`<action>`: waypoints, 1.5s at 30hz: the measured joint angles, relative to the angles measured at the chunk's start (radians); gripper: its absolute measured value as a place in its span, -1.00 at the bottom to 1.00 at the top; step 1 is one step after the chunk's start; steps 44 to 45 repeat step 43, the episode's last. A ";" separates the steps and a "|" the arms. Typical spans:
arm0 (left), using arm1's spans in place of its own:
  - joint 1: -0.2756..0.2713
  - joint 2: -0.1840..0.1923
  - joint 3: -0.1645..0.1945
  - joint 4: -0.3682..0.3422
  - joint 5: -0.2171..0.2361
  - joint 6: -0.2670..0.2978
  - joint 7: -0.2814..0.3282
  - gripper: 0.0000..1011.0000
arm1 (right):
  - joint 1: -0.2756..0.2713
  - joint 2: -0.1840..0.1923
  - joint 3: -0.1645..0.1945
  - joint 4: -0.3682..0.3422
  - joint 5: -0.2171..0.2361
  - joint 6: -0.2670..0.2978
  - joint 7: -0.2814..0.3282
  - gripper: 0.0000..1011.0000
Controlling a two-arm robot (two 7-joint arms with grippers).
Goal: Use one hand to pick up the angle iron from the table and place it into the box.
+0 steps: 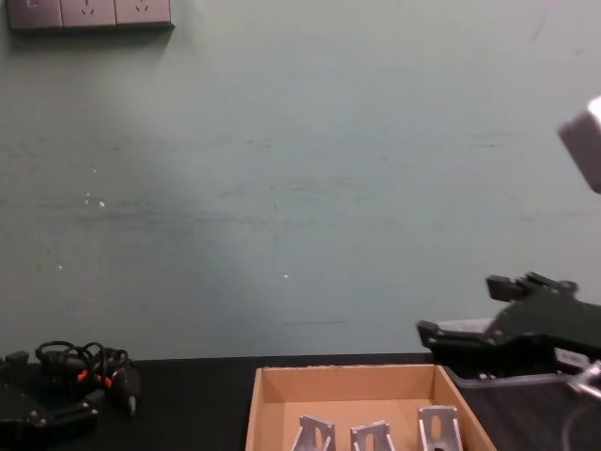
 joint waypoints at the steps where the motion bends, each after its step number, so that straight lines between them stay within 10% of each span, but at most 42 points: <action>1: 0.000 0.000 0.000 0.000 0.000 0.000 0.000 0.98 | -0.011 0.002 0.006 -0.004 0.000 -0.004 -0.004 0.98; 11: 0.000 0.000 0.000 0.000 0.000 0.000 0.000 0.98 | -0.104 -0.001 0.073 -0.017 -0.003 -0.061 -0.027 0.98; 45: 0.000 0.000 0.000 0.000 0.000 0.000 0.000 0.98 | -0.099 0.002 0.068 -0.019 -0.003 -0.056 -0.026 0.98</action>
